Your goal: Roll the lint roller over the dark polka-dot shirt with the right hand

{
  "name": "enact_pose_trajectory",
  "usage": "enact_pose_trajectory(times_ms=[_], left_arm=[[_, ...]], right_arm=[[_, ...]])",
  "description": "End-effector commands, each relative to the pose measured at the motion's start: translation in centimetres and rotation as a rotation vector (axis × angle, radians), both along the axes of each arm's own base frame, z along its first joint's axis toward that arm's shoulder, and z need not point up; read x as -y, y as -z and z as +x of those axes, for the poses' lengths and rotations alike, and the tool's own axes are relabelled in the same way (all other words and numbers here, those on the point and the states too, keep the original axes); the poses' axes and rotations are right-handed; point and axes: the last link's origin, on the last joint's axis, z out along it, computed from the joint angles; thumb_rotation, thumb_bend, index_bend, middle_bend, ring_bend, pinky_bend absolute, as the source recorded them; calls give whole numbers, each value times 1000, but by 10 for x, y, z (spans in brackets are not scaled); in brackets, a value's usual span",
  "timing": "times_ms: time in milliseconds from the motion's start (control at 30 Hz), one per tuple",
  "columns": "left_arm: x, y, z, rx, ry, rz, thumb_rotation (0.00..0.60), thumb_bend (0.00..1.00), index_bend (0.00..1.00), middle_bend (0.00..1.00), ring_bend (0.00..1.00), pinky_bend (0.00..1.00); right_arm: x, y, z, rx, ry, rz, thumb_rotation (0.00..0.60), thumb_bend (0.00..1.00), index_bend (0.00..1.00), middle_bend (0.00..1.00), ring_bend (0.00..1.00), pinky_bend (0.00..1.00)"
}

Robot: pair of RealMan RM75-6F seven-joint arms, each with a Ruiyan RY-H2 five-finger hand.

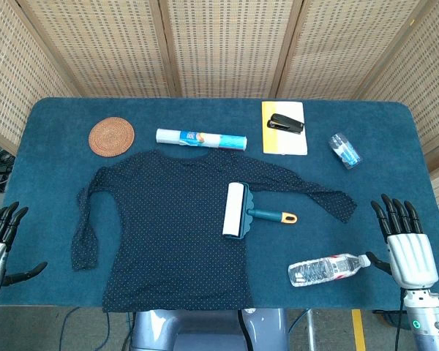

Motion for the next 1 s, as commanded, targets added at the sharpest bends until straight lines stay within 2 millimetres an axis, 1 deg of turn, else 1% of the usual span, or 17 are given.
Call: enact_pose_trajectory(times_ms=[33,133,200,267,333,367,400,433,467,500,567,600,667,733,800,1000], left_arm=[[0,0,0,1,-2,-1,600,0,0,0,0,0],[0,0,-1,-8,-3,5,600,0,0,0,0,0],[-1,2,0,-14,-1,4,600,0,0,0,0,0],[-3,3,-1,-16,-3,2,600,0,0,0,0,0],[-6,6,-2,-21,-10,-5,600,0,0,0,0,0],[-7,6,-2,-21,-12,-8,600,0,0,0,0,0],[-8,7,-2,-21,-15,-10,600,0,0,0,0,0],[-9,8,-3,-21,-18,-11,600,0,0,0,0,0],[-10,8,-3,-24,-22,-14,600,0,0,0,0,0],[-12,9,-4,-27,-25,-15,600,0,0,0,0,0],[-14,10,-5,-35,-31,-19,600,0,0,0,0,0],[-16,11,-6,-36,-38,-21,600,0,0,0,0,0],[-20,15,-10,-49,-55,-38,600,0,0,0,0,0],[-21,17,-11,-50,-60,-42,600,0,0,0,0,0],[-23,18,-13,-50,-70,-43,600,0,0,0,0,0],[-26,15,-15,-38,-81,-36,600,0,0,0,0,0]], right_arm=[[0,1,0,0,1,1,600,0,0,0,0,0],[1,4,-1,1,6,21,600,0,0,0,0,0],[10,8,-1,1,8,55,600,0,0,0,0,0],[20,9,3,0,2,76,600,0,0,0,0,0],[39,11,14,-17,-12,101,600,0,0,15,8,0],[46,12,17,-28,-15,110,600,0,0,95,103,26],[52,13,21,-37,-14,120,600,0,0,207,243,113],[58,15,24,-44,-12,133,600,0,0,267,314,171],[68,18,30,-50,-4,159,600,0,0,427,505,366],[74,20,34,-51,1,177,600,0,0,591,693,618],[90,27,43,-58,18,221,600,0,0,753,853,905],[101,32,49,-88,28,244,600,0,0,804,904,963],[123,60,66,-148,42,314,600,0,0,863,965,1000],[129,70,72,-159,61,321,600,0,15,902,993,1000],[134,89,80,-160,89,348,600,0,81,933,1000,1000],[149,122,90,-112,183,388,600,8,297,954,1000,1000]])
